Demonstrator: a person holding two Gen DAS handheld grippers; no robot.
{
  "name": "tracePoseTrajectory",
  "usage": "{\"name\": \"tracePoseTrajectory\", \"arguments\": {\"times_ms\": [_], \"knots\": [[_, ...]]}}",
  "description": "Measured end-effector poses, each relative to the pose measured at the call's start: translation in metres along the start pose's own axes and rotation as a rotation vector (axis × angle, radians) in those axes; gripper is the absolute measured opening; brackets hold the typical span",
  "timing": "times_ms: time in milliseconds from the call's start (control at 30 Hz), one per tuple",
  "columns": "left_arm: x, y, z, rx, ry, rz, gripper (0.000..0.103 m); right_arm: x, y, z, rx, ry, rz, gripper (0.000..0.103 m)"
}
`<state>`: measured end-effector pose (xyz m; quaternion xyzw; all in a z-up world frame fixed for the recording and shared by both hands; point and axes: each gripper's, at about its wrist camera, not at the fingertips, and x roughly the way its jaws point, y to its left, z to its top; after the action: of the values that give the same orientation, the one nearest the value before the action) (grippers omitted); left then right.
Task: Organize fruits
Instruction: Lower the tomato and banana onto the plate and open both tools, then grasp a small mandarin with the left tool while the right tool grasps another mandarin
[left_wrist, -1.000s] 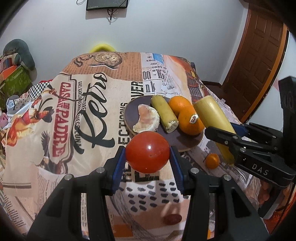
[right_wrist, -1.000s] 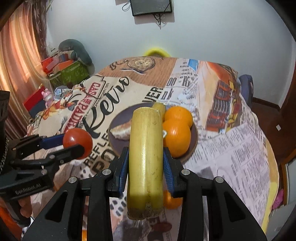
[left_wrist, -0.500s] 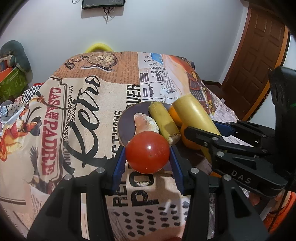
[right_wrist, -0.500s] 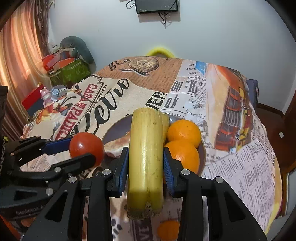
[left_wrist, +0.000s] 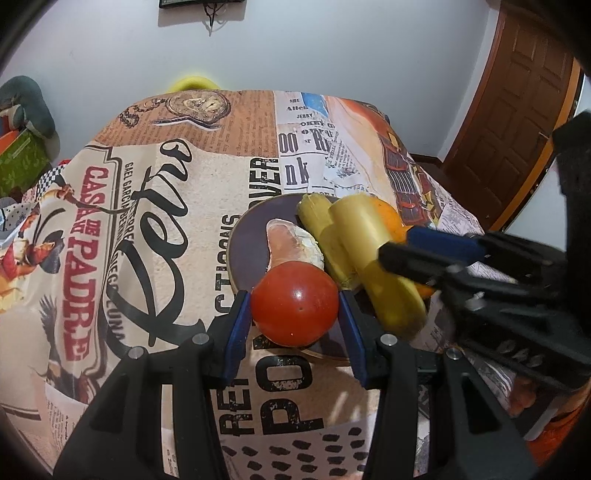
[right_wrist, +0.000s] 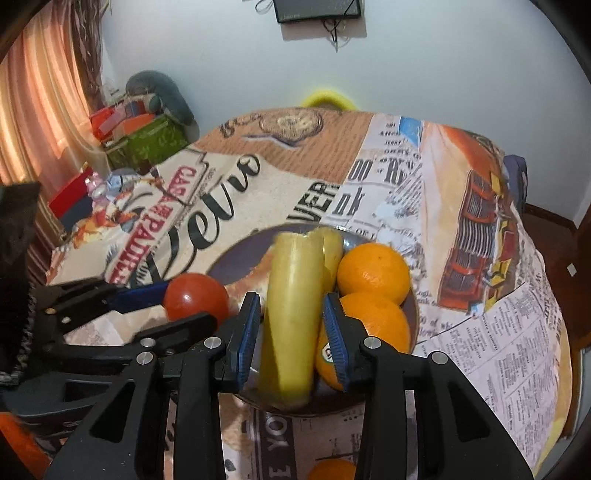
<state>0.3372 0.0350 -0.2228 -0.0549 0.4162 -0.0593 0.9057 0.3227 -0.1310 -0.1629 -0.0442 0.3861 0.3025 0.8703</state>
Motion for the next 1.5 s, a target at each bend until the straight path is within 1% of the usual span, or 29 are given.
{"name": "tracePoseTrajectory", "arguments": {"times_ms": [133,167,267,400,533,667,867,1000,1267,1367,1500], "knots": [[0.000,-0.002,0.002,-0.002,0.000,-0.011,0.047,-0.015,-0.001,0.005,-0.012,-0.037,-0.023,0.033],[-0.001,-0.003,0.003,0.003,-0.005,0.004,0.047,-0.018,-0.002,0.005,-0.014,-0.041,-0.028,0.033],[-0.001,-0.007,0.003,0.016,-0.007,0.008,0.047,-0.026,-0.005,0.004,-0.017,-0.054,-0.047,0.033],[0.003,-0.006,0.003,0.014,-0.001,0.009,0.049,-0.035,-0.008,-0.005,-0.010,-0.057,-0.060,0.033],[0.013,-0.004,0.003,0.007,0.033,0.026,0.051,-0.040,-0.013,-0.016,0.007,-0.048,-0.071,0.033],[0.013,0.001,0.001,-0.025,0.053,-0.009,0.055,-0.042,-0.017,-0.027,0.025,-0.029,-0.071,0.033],[-0.009,-0.007,0.000,-0.004,0.021,-0.004,0.062,-0.049,-0.018,-0.040,0.038,-0.007,-0.085,0.034],[-0.028,-0.009,-0.002,0.004,0.004,0.000,0.063,-0.056,-0.017,-0.051,0.041,0.005,-0.098,0.041],[-0.065,-0.014,-0.012,0.018,-0.041,0.010,0.063,-0.062,-0.012,-0.074,0.033,0.048,-0.118,0.041],[-0.073,-0.016,-0.021,0.028,-0.043,0.016,0.063,-0.056,-0.014,-0.082,0.044,0.075,-0.117,0.041],[-0.074,-0.016,-0.030,0.027,-0.037,0.024,0.063,-0.042,-0.016,-0.091,0.059,0.121,-0.114,0.041]]}}
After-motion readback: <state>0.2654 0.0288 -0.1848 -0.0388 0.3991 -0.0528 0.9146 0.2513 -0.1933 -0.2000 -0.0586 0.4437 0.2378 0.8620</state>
